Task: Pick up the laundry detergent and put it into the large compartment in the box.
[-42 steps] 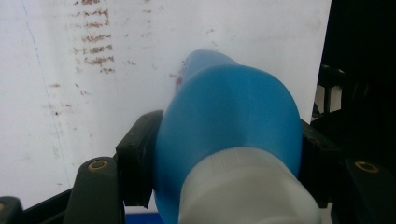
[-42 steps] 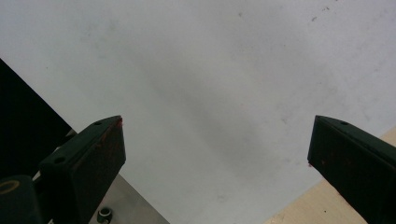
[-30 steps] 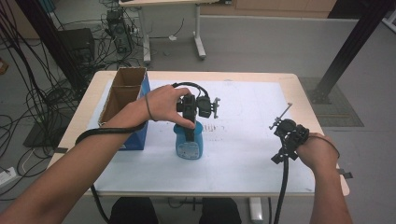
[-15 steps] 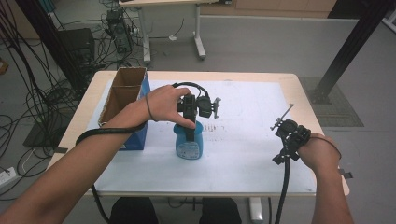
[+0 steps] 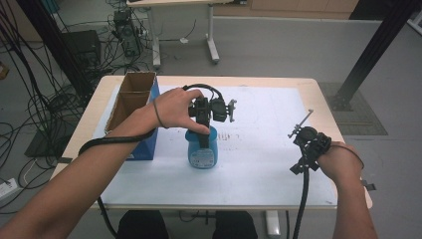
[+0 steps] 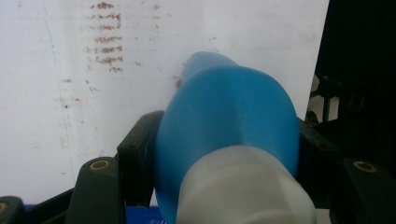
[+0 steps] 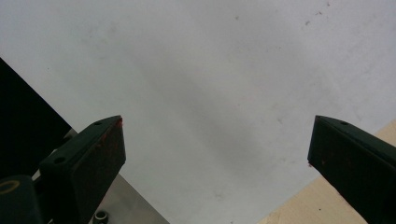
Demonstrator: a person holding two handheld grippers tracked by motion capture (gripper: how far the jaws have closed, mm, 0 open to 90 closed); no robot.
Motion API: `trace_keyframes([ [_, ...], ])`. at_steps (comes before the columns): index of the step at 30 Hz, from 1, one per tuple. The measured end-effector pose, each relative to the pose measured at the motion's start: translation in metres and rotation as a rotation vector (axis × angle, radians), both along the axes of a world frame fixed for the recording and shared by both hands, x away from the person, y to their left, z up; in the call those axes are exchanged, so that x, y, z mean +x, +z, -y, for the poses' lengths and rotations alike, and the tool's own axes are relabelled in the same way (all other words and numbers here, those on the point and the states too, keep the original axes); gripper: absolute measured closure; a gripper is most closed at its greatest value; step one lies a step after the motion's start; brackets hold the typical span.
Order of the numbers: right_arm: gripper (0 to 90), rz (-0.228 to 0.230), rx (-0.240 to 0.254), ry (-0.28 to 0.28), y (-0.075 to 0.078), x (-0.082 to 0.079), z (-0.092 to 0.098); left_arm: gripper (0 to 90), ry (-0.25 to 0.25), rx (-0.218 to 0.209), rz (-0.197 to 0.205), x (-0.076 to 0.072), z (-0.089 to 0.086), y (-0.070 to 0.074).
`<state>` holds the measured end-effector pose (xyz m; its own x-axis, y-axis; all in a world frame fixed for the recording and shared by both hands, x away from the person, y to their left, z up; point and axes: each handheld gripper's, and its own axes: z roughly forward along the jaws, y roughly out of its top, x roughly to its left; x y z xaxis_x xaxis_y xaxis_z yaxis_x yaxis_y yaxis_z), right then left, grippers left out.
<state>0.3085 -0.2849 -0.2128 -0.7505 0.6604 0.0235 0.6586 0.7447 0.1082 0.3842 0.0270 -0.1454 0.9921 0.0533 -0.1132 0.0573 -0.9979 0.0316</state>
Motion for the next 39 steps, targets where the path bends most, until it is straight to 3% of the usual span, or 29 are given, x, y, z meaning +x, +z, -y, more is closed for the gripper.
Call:
trace_keyframes([
  [9, 4.1, 0.012, 0.003, 0.009, 0.0, -0.001, -0.006, 36.9, 0.038, -0.024, 0.017, -0.01, 0.001, 0.027],
  [12, 4.0, 0.019, 0.0, 0.014, 0.002, -0.003, -0.008, 36.9, 0.078, -0.038, 0.02, -0.011, -0.001, 0.04],
  [29, 3.9, 0.044, 0.01, 0.012, 0.009, -0.008, -0.006, 36.9, 0.172, -0.033, 0.039, -0.021, -0.002, 0.088],
  [39, 4.0, 0.05, 0.009, 0.026, 0.011, -0.007, -0.008, 36.9, 0.227, -0.051, 0.049, -0.026, -0.008, 0.124],
])
